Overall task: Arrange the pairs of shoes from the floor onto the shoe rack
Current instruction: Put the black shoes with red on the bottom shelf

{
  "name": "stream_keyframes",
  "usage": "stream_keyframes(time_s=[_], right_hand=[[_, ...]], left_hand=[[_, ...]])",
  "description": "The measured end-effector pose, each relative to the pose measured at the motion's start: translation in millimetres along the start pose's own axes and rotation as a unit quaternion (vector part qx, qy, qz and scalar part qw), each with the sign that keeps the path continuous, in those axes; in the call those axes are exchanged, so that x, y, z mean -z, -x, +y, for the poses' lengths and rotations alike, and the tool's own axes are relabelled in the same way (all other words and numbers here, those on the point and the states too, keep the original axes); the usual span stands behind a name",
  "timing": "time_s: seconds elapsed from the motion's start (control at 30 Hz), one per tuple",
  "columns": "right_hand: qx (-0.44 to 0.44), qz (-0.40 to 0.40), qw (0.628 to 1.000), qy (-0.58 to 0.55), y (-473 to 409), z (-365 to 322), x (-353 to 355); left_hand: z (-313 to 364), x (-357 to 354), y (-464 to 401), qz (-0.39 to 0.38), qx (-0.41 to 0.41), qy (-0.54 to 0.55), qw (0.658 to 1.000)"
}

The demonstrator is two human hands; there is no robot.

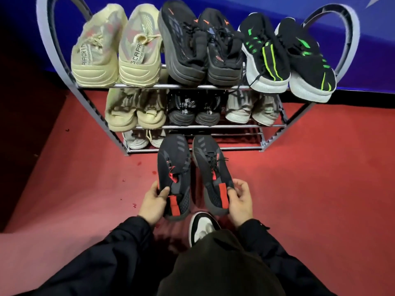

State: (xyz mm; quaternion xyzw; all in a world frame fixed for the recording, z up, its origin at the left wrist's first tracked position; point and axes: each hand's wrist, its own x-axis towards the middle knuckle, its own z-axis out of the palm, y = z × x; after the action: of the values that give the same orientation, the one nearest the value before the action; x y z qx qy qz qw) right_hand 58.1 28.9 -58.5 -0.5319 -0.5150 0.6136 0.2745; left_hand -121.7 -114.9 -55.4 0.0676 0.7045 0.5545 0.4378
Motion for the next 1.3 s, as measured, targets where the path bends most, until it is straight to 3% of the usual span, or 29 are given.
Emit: stream_keyframes(time_s=[0.13, 0.2, 0.5, 0.63, 0.7, 0.77, 0.87, 0.93, 1.0, 1.1, 1.17, 1.3], right_hand=[[-0.014, 0.032, 0.999, -0.013, -4, 9, 8], [-0.019, 0.051, 0.998, -0.010, -7, 10, 14], [-0.042, 0.052, 0.998, -0.006, -38, 13, 28], [-0.048, 0.023, 0.998, 0.019, -49, 20, 29], [-0.048, 0.008, 0.998, 0.030, -52, 22, 29], [-0.048, 0.000, 0.998, 0.029, -53, 23, 28], [-0.052, -0.002, 0.998, 0.019, -55, 23, 25], [-0.066, -0.003, 0.998, 0.002, -55, 25, 24], [-0.077, -0.003, 0.997, -0.012, -54, 26, 26], [-0.084, 0.002, 0.996, -0.022, -52, 26, 27], [-0.085, 0.000, 0.996, -0.027, -50, 26, 29], [-0.086, -0.004, 0.996, -0.031, -48, 19, 34]], left_hand=[[16, -7, -23, -0.091, 0.006, -0.003, 0.996], [26, -16, -36, -0.101, -0.003, 0.000, 0.995], [68, -60, -121, -0.056, -0.018, 0.049, 0.997], [75, -63, -163, 0.024, 0.019, 0.073, 0.997], [77, -65, -168, 0.069, 0.026, 0.008, 0.997], [70, -71, -159, 0.081, -0.028, -0.183, 0.979], [49, -76, -144, 0.058, -0.108, -0.495, 0.860], [40, -73, -144, 0.029, -0.094, -0.579, 0.809], [39, -70, -144, 0.035, -0.121, -0.574, 0.809], [44, -75, -142, 0.064, -0.194, -0.494, 0.845], [52, -80, -147, 0.067, -0.186, -0.477, 0.856], [64, -86, -166, 0.074, -0.190, -0.515, 0.833]])
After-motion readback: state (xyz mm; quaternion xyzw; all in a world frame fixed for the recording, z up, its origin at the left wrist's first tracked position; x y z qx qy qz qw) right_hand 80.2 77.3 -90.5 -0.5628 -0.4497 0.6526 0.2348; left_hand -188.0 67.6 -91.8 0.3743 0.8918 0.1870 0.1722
